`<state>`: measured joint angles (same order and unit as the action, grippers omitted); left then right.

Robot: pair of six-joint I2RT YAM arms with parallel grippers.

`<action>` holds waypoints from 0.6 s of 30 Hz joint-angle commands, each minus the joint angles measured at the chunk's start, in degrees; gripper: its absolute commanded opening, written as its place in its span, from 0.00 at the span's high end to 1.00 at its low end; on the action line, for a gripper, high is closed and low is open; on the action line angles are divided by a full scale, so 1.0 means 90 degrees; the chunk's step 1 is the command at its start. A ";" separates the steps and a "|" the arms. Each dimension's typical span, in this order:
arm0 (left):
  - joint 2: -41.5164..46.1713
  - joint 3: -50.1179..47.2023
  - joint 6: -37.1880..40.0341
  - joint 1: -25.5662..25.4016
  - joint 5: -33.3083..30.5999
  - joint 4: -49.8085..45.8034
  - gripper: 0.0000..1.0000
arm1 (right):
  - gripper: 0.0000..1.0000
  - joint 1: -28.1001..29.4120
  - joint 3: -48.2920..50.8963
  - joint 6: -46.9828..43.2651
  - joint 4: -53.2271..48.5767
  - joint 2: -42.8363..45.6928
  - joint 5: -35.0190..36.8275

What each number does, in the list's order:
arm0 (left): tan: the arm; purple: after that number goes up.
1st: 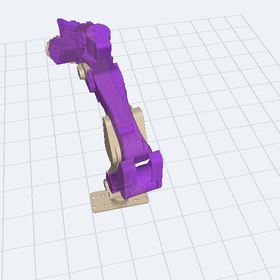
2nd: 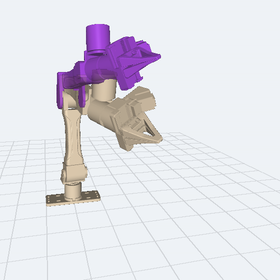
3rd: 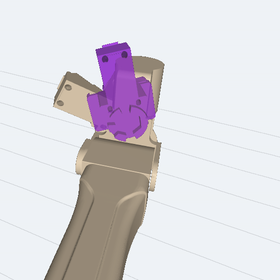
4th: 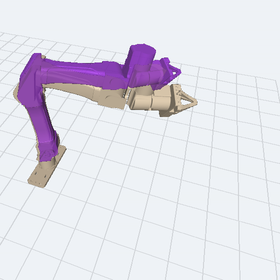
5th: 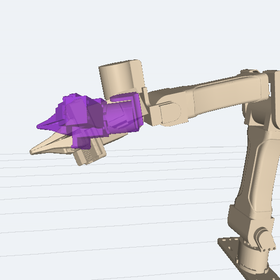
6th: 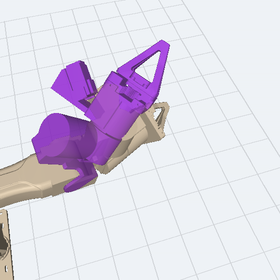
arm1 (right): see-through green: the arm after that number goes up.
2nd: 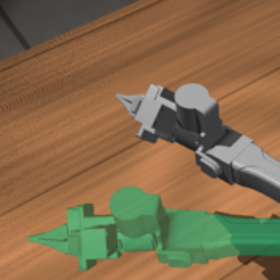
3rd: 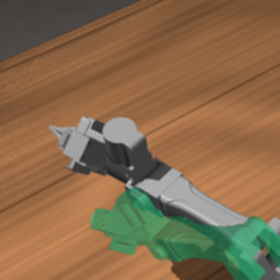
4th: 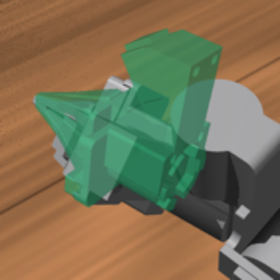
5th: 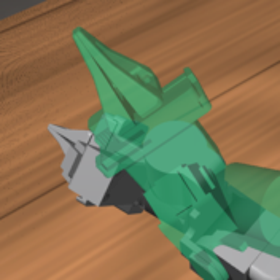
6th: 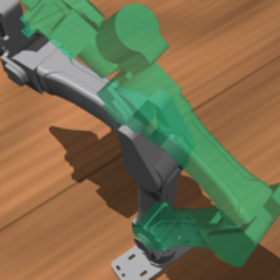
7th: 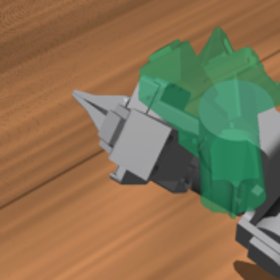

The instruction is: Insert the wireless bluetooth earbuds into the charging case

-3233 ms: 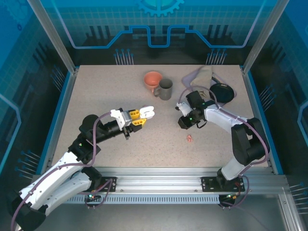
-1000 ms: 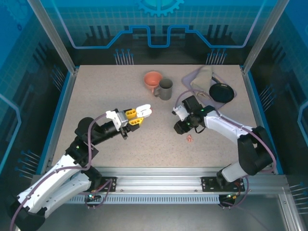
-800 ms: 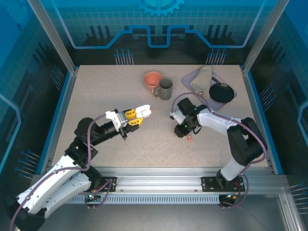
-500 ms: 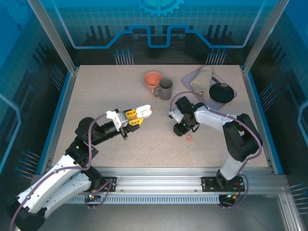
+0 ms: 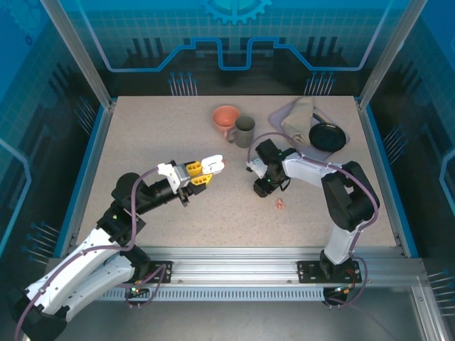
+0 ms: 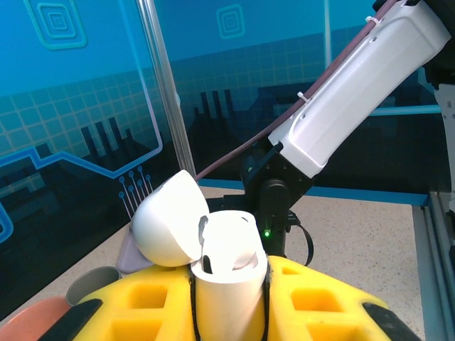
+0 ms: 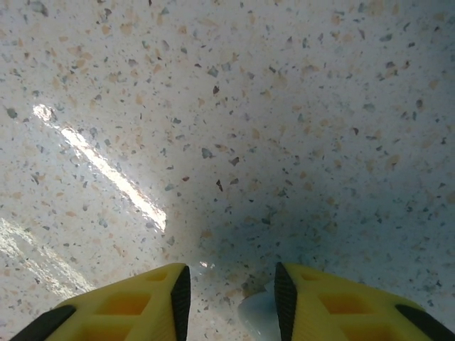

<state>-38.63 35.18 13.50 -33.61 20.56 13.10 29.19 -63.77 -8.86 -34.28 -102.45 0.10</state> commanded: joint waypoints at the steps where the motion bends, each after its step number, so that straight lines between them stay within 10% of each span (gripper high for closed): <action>1: -0.0001 0.0060 0.0002 -0.0059 -0.0047 0.0004 1.00 | 0.59 -0.0050 -0.0129 -0.0246 -0.0226 0.0456 0.0311; 18: 0.0005 0.0046 -0.0019 -0.0064 -0.0057 0.0055 1.00 | 0.61 0.0745 -0.0151 -0.1280 -0.1129 0.0190 0.1988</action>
<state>-38.70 35.18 13.50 -33.61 20.56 13.10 34.61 -63.75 -18.04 -42.57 -98.13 15.55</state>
